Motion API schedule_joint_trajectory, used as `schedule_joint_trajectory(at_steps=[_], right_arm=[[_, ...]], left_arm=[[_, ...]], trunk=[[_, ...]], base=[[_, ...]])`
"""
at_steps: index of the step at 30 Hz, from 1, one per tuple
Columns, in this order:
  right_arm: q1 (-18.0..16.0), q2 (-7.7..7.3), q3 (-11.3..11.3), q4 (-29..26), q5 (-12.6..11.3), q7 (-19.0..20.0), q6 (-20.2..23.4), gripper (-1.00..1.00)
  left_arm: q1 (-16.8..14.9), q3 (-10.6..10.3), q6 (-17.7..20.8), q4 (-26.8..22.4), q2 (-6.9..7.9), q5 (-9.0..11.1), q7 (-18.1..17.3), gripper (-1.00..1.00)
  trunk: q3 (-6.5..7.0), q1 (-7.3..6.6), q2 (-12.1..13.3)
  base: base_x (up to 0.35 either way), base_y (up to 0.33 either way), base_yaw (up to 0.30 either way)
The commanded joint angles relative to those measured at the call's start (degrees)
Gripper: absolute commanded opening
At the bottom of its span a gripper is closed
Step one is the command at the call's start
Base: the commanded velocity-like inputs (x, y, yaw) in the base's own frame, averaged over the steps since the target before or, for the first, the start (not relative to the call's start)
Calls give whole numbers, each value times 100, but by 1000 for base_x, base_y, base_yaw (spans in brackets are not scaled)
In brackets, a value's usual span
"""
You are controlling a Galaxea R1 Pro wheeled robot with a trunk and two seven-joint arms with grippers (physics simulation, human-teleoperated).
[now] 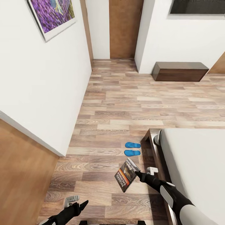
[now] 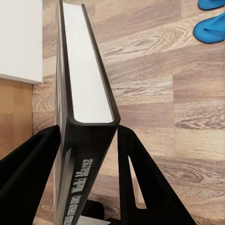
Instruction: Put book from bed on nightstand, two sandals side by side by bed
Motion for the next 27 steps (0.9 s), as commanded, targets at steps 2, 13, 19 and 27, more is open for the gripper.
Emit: schedule_joint_trajectory(at_steps=[2, 13, 19, 27], right_arm=[[-2, -5, 24, -6, -58, 5, 42, -100], [-2, -5, 24, -6, -58, 5, 38, -100], [-2, -5, 24, -6, -58, 5, 35, -100], [-2, -5, 24, -6, -58, 5, 35, -100]], left_arm=[[-4, 41, -36, 4, 0, -62, -14, 100], [-4, 41, -36, 4, 0, -62, -14, 100], [-4, 41, -36, 4, 0, -62, -14, 100], [-4, 41, -36, 4, 0, -62, -14, 100]], trunk=[[11, 3, -8], [113, 3, -8], [169, 3, -8], [243, 3, -8]], base=[[0, 0, 0], [0, 0, 0], [0, 0, 0], [0, 0, 0]])
